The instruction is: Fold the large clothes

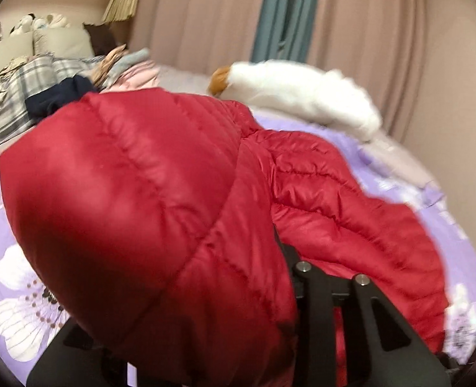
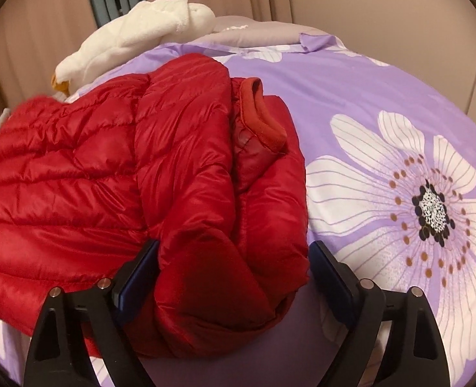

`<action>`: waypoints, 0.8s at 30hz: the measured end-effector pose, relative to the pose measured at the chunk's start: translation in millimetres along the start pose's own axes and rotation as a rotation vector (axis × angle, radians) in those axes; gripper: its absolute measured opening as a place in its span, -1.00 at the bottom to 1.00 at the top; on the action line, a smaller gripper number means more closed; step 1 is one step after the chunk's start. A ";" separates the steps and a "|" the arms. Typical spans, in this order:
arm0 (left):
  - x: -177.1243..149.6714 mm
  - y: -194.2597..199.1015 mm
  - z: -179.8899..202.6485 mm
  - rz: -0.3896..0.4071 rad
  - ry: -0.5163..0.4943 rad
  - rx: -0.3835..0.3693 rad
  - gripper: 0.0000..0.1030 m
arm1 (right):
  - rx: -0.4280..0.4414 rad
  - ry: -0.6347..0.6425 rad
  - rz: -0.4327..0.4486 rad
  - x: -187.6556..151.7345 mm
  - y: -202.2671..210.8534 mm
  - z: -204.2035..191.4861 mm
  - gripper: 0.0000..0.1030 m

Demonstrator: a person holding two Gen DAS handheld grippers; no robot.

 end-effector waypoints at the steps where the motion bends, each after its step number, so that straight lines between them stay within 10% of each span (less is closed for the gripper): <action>1: 3.7 5.3 3.9 0.014 -0.003 -0.020 -0.34 | 0.005 -0.003 0.003 -0.7 -0.9 -0.5 0.76; 13: 22.7 28.1 24.7 0.034 -0.092 -0.066 -0.24 | 0.085 -0.036 0.007 3.0 14.4 2.9 0.78; 21: 12.6 22.3 16.5 0.000 -0.056 -0.043 -0.24 | 0.197 -0.015 0.211 15.0 79.1 5.2 0.77; 24: 10.3 26.0 30.7 0.014 -0.071 -0.047 -0.25 | 0.174 -0.005 0.183 16.0 75.7 9.2 -0.02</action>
Point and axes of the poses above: each gripper's, at about its wrist camera, not at the fingertips, and y roughly against the way its jaws point, z to its right, x to its top, the point moved 8 cm from there along -y, roughly the way its jaws point, and after that the axes turned 7 degrees about -z, right-handed, at the moved point
